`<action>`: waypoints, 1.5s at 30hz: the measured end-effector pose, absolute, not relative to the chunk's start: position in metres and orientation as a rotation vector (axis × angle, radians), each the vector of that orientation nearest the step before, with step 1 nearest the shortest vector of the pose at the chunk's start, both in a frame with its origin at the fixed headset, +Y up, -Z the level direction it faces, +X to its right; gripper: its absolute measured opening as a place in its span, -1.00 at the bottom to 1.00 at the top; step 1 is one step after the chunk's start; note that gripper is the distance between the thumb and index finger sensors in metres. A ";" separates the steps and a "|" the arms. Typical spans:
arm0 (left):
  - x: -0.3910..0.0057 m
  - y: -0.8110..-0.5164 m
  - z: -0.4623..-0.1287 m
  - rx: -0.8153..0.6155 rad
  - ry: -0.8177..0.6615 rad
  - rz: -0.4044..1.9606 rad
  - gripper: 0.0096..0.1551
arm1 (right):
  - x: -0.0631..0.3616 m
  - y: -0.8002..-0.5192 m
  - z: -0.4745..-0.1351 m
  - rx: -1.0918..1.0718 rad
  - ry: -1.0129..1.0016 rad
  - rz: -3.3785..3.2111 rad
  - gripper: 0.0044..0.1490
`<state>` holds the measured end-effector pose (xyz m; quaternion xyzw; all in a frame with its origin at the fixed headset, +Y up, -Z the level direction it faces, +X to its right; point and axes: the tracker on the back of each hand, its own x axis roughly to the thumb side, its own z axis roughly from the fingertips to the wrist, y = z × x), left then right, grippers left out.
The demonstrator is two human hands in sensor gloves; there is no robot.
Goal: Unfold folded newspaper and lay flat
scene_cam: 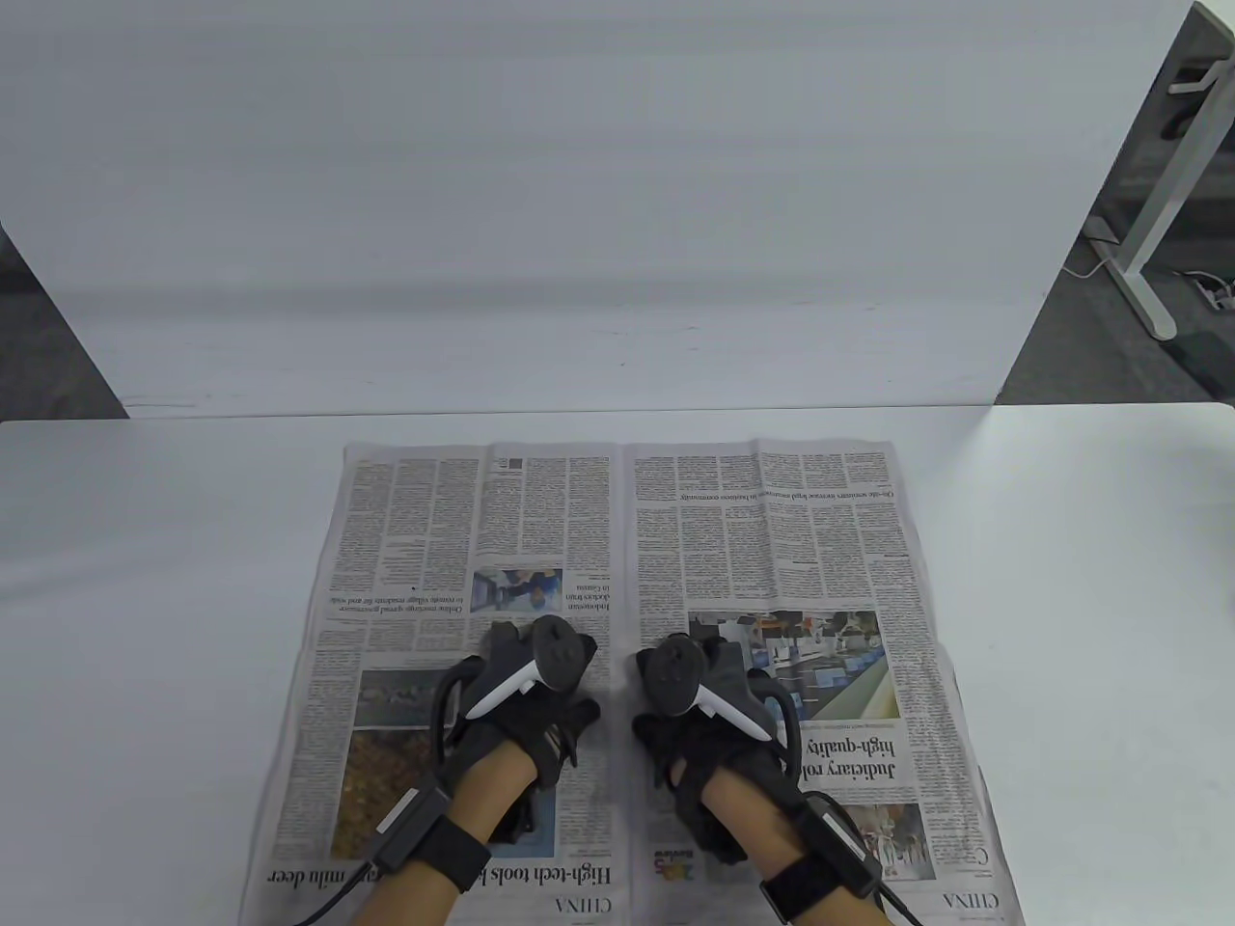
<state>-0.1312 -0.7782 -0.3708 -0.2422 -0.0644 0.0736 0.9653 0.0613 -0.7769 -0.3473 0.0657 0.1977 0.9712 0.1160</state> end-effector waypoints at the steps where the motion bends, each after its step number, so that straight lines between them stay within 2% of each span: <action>1: -0.132 -0.778 -0.371 -0.488 -0.129 0.150 -0.15 | 0.063 -0.777 -0.348 0.187 0.578 2.843 -0.08; 30: -0.186 -0.778 -0.380 -0.485 0.008 0.214 -0.15 | 0.123 -0.780 -0.362 -0.012 0.576 2.812 -0.07; 45: -0.218 -0.778 -0.385 -0.480 0.107 0.257 -0.16 | 0.174 -0.781 -0.370 -0.186 0.555 2.774 -0.06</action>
